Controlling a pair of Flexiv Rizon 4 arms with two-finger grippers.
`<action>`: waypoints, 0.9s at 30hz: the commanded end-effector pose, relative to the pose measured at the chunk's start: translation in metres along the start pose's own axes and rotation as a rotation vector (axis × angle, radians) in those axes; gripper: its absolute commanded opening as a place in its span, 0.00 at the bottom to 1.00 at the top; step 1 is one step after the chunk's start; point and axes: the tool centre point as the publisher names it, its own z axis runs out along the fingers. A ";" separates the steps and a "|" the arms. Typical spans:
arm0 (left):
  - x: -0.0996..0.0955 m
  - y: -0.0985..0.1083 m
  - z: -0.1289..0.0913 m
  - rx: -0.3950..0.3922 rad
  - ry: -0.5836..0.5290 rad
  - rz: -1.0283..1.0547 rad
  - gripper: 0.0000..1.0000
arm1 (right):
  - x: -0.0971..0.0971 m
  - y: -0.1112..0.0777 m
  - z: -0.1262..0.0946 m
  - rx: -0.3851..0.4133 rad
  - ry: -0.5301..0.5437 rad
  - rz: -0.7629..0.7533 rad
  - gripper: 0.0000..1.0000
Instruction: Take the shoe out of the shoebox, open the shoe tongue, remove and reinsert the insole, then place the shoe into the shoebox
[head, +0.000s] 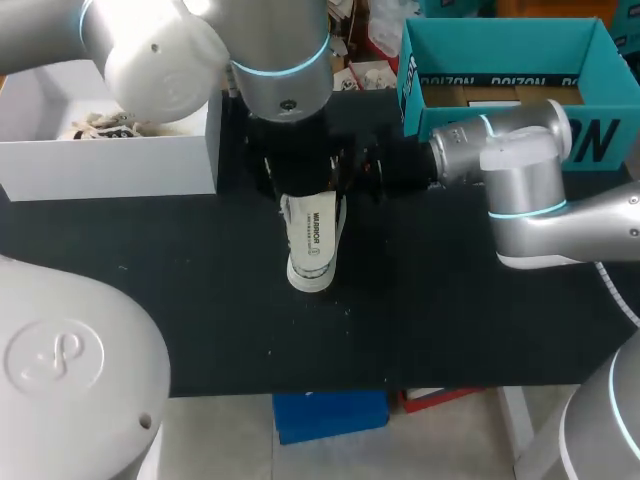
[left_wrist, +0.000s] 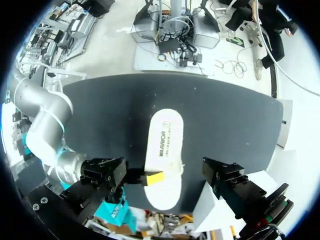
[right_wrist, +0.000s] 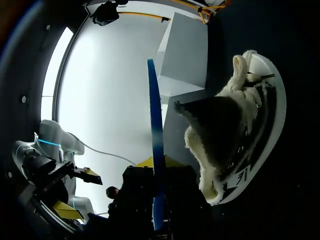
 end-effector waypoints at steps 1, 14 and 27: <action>-0.003 0.001 0.005 0.000 -0.002 -0.005 1.00 | 0.000 0.000 0.000 0.002 -0.001 0.001 0.00; -0.005 -0.008 0.016 0.015 -0.056 0.037 1.00 | 0.000 0.000 0.000 0.002 -0.001 0.001 0.00; -0.008 0.011 0.031 0.021 -0.050 0.058 1.00 | 0.000 0.000 0.000 0.002 -0.001 0.001 0.00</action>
